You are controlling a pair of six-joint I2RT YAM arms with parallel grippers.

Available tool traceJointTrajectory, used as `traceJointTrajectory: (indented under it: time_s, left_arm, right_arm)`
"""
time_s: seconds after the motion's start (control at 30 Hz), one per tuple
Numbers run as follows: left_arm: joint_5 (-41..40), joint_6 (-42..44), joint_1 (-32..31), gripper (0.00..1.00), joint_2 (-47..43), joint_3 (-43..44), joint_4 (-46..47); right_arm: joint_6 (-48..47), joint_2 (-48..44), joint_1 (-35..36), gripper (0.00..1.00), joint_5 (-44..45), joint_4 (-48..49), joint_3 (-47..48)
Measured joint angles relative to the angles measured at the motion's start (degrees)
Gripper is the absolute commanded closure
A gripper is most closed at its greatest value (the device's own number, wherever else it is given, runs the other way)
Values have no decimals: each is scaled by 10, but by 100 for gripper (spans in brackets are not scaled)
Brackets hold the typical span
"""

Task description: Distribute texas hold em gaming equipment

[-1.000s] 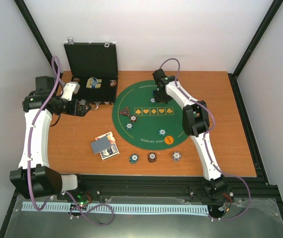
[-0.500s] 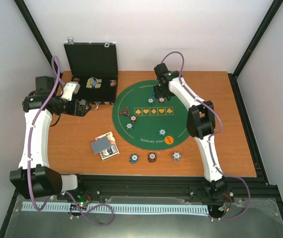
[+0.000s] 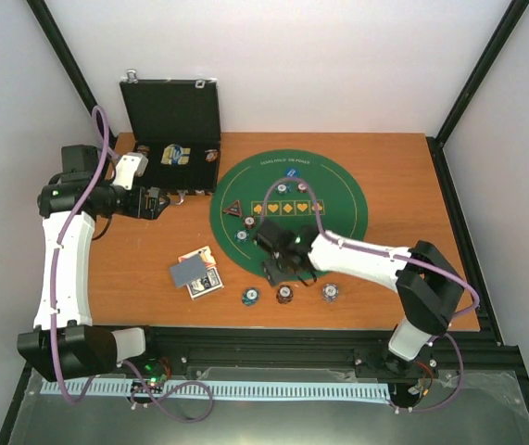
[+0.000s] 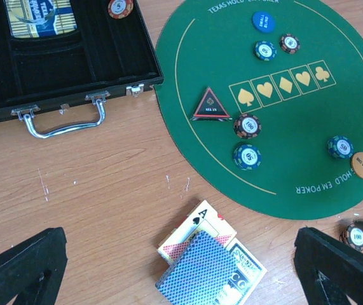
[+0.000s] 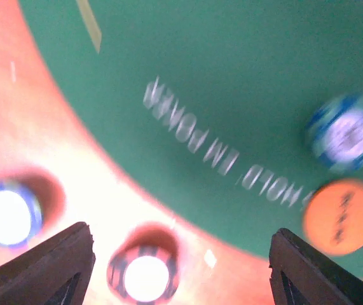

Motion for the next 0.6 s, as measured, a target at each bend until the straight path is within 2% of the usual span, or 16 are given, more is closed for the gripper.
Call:
traceJointTrajectory:
  time_s: [0.1,0.23,0.6]
  left_arm:
    - [0,0,0,0,-5,-2,-1]
    - [0,0,0,0,-10,-3,-5]
    - [-1,0,0,0,-13,-3,-13]
  right_arm:
    - [43,-18,58,22,-6,5,-87]
    - [85,-37,89,22,-11,17,-138]
    - [106,-19,92,25,-38,73,-169]
